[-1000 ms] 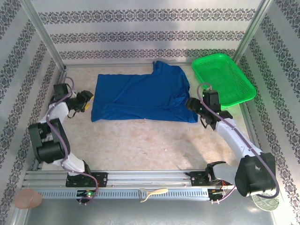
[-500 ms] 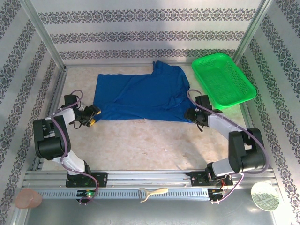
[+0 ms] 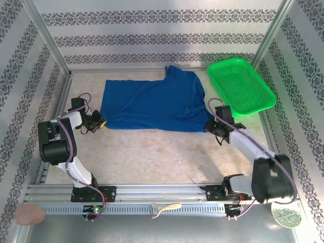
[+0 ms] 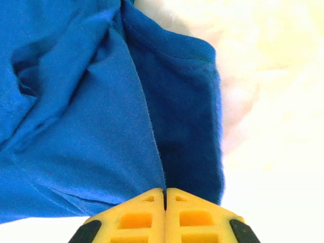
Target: Fold the inside-out t-shirt
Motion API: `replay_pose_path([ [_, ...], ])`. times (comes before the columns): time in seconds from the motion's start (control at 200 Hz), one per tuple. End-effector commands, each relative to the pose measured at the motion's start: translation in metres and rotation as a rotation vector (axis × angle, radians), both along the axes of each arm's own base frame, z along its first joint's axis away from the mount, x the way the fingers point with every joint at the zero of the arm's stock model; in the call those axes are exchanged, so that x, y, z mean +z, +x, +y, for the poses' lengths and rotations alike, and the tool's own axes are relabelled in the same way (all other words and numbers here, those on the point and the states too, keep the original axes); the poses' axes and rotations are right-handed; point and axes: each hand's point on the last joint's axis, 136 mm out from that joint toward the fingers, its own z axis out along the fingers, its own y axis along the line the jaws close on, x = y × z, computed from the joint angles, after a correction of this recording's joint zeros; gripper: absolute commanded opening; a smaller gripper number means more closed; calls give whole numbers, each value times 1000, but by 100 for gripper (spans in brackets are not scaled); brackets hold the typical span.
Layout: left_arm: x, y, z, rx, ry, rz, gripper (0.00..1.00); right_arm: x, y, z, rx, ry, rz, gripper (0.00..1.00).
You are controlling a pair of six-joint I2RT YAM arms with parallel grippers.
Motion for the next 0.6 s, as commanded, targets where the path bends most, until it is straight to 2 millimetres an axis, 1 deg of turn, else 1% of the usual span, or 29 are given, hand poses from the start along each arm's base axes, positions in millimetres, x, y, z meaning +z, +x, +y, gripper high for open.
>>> replay_pose_path([
  [0.0,20,-18,8,29,30,-19,0,-16,-42,-13,-107,24,82,0],
  [0.055,27,-28,9,56,18,-40,0,-18,-58,-13,-132,50,90,0],
  [0.14,31,-48,7,86,15,-53,0,-21,-80,-11,-154,68,102,0],
  [0.27,27,-79,2,142,1,-65,0,-27,-110,-8,-173,80,130,0],
  [0.39,20,-105,2,190,21,-48,0,-26,-131,-10,-191,71,138,0],
  [0.395,20,-106,2,191,22,-47,0,-25,-132,-10,-191,71,137,1],
  [0.42,20,-109,2,199,29,-43,0,-24,-136,-12,-197,68,136,13],
  [0.45,20,-113,4,206,41,-43,10,-20,-139,-13,-203,64,124,24],
  [0.475,20,-116,5,213,50,-41,22,-17,-141,-15,-205,57,112,32],
  [0.505,22,-118,6,218,62,-45,38,-10,-142,-16,-206,52,91,38],
  [0.55,28,-117,10,219,85,-59,54,0,-139,-17,-199,48,57,40],
  [0.595,36,-115,14,215,112,-71,64,11,-134,-14,-171,45,32,40],
])
